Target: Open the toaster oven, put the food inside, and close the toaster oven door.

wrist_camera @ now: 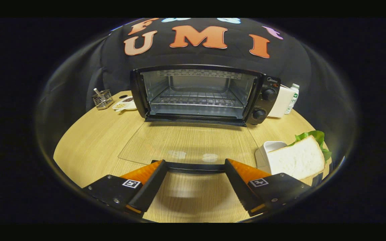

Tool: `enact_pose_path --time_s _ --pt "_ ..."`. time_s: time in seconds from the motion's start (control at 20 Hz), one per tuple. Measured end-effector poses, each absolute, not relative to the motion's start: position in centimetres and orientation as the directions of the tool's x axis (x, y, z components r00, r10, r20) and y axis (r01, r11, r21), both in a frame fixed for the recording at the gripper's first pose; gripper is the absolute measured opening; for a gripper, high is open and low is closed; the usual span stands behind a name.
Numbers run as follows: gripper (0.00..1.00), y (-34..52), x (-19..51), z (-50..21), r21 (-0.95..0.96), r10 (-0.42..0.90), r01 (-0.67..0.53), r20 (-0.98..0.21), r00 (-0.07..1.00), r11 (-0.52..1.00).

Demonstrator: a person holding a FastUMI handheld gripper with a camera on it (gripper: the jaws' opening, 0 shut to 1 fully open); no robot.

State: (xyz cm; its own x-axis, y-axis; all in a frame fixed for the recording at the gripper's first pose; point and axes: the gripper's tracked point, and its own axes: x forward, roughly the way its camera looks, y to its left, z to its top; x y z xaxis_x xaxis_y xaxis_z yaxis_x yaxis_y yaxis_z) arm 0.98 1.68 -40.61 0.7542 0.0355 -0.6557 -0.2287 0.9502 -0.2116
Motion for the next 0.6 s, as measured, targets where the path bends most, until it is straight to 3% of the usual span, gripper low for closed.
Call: enact_pose_path --time_s 0.6 --pt "1.0 -3.9 -2.7 -32.6 -0.146 0.06 -0.216 -0.683 0.728 0.965"
